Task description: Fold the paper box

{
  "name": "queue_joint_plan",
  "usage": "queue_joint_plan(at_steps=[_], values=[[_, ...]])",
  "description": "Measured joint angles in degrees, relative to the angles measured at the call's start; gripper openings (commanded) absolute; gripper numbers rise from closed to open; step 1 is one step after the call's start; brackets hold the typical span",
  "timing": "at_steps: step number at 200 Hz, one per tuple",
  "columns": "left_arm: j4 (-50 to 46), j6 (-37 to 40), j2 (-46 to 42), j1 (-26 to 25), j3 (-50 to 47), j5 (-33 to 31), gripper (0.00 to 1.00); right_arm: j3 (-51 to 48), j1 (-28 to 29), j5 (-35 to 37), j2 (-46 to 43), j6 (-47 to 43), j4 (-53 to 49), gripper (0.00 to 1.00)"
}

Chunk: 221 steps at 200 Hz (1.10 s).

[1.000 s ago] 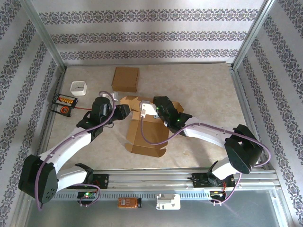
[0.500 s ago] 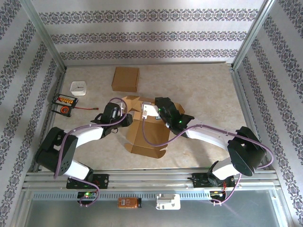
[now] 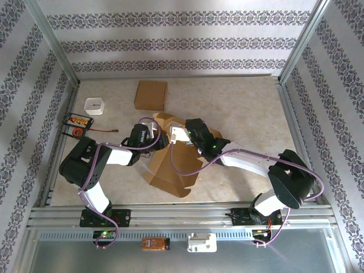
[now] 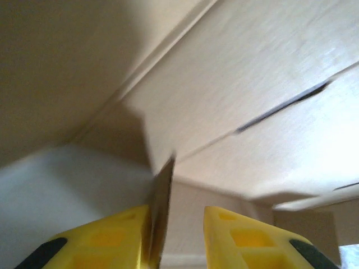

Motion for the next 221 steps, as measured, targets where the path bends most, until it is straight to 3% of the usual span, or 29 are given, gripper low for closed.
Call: queue_joint_plan(at_steps=[76,138,184,221], values=[[1.1,3.0,0.0,-2.1,0.5,2.1,0.30,-0.7,0.0,-0.1,0.6,1.2,0.2,0.17],[1.4,4.5,0.1,-8.9,0.3,1.1,0.34,-0.7,-0.3,-0.1,0.7,1.2,0.1,0.17],[5.5,5.2,-1.0,-9.6,-4.8,-3.0,0.44,-0.8,-0.5,-0.1,0.7,1.1,0.2,0.14],[-4.2,11.4,-15.3,-9.6,-3.7,-9.4,0.62,-2.3,-1.7,-0.3,0.7,0.8,0.2,0.13]])
